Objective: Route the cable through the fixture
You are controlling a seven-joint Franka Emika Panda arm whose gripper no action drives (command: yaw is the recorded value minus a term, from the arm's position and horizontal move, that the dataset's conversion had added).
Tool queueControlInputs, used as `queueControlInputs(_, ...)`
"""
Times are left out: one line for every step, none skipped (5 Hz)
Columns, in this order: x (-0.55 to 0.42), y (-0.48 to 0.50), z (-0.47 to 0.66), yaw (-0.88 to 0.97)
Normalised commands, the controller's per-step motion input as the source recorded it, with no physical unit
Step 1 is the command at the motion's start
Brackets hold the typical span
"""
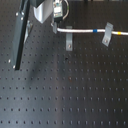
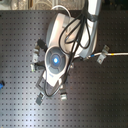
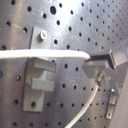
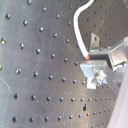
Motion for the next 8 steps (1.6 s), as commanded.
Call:
queueControlInputs(0.016, -0.068, -0.22, -0.08)
queueControlInputs(-0.050, -0.199, -0.18, -0.45)
queueControlInputs(-0.106, -0.216, -0.20, -0.57)
queueControlInputs(-0.095, -0.218, -0.20, -0.58)
queueControlInputs(-0.059, -0.181, -0.24, -0.57)
queueControlInputs(0.024, -0.055, -0.15, -0.43)
queueControlInputs(0.096, -0.104, 0.00, -0.32)
queueControlInputs(0.088, -0.213, -0.05, -0.52)
